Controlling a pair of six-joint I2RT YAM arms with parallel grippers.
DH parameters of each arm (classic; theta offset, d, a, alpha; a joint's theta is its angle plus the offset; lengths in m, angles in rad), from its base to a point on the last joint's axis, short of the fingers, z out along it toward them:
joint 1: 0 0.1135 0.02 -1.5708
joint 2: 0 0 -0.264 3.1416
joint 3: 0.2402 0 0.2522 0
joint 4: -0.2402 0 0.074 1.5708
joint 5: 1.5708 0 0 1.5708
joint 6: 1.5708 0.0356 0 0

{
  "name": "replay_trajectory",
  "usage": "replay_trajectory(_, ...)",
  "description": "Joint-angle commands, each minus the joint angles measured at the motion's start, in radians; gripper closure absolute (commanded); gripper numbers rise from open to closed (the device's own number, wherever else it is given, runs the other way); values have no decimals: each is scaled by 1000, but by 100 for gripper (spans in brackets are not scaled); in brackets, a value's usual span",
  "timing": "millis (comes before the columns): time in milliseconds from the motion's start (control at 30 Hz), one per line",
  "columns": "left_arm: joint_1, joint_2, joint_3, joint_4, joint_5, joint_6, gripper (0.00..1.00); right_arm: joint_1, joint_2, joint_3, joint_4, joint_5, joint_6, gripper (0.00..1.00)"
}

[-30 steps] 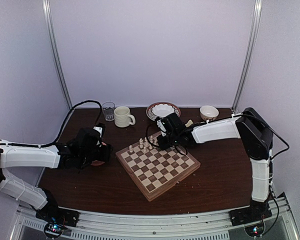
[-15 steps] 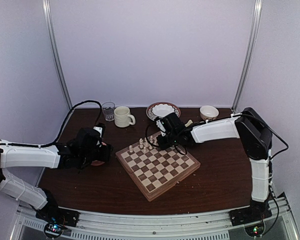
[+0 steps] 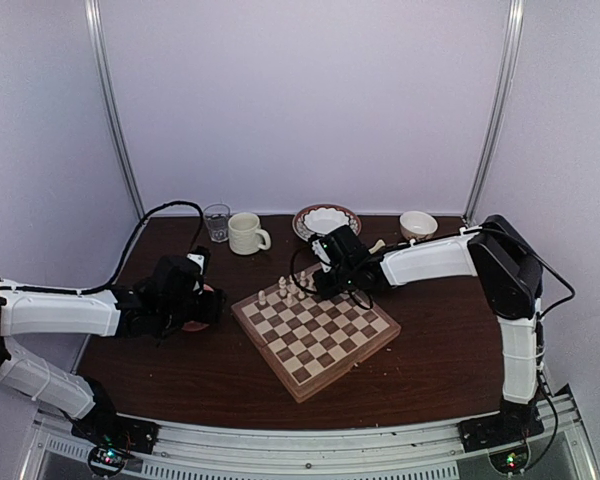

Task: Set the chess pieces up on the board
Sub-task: Place the pawn at b2.

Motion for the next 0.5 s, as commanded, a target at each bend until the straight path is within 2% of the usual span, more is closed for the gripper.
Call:
replay_trajectory(0,20,20,42,-23,-4,-29,30,-9,-23,16,-1,21,-16,72)
replay_trajectory(267,77,18,38,-51,23,-49,31,-9,-78,-25,24,10,-30,68)
replay_trajectory(467,117,16,38,-82,27,-50,36,-5,-182,-107,77,-19,-31,63)
